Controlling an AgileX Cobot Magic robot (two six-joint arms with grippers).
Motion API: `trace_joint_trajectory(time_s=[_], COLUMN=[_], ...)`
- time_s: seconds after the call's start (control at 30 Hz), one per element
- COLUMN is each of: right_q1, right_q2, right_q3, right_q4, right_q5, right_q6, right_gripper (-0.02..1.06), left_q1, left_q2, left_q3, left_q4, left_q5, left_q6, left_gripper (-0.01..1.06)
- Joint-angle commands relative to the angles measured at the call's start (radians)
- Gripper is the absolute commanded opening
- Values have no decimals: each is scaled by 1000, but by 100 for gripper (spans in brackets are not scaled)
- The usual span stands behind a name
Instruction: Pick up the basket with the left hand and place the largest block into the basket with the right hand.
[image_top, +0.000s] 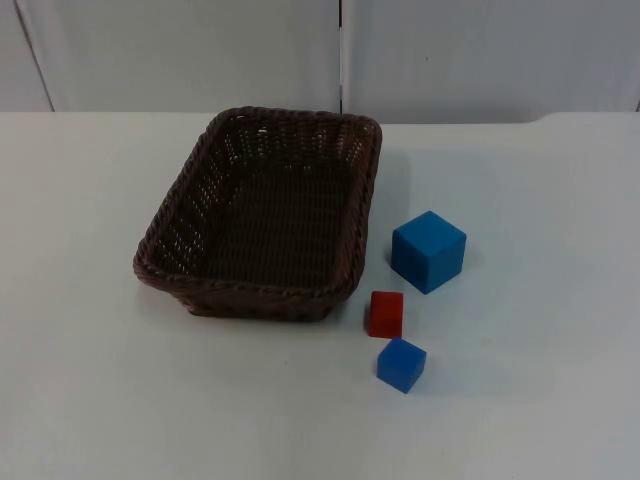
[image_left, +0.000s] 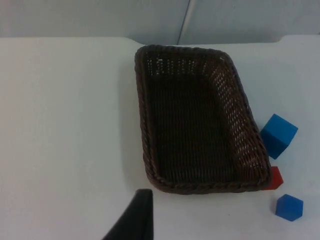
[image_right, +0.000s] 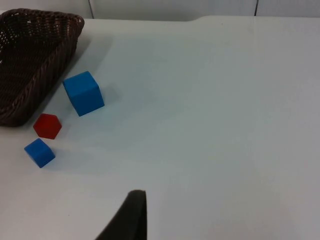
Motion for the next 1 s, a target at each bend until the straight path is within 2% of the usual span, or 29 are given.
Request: trace_joint_trajectory(time_s=[0.0, 0.2, 0.53, 0.8, 0.97], right_q1=[-3, -3, -3, -3, -3], right_q2=[-3, -3, -3, -3, -3], right_q3=[7, 7, 7, 7, 7], right_q4=[3, 3, 3, 3, 3], right_q5=[-4, -4, -4, -4, -4], right_q6=[-6, -6, -6, -6, -6], right_gripper=[105, 105, 105, 105, 105], left_q1=[1, 1, 1, -3, -5], left_q2=[22, 122, 294, 408, 485], left_q3=[-9, -9, -9, -17, -87], left_q4=[-56, -182, -297, -341, -333], left_q5=[-18, -32, -53, -85, -73], left_q6=[45, 168, 296, 358, 358], left_gripper=[105, 105, 105, 105, 105])
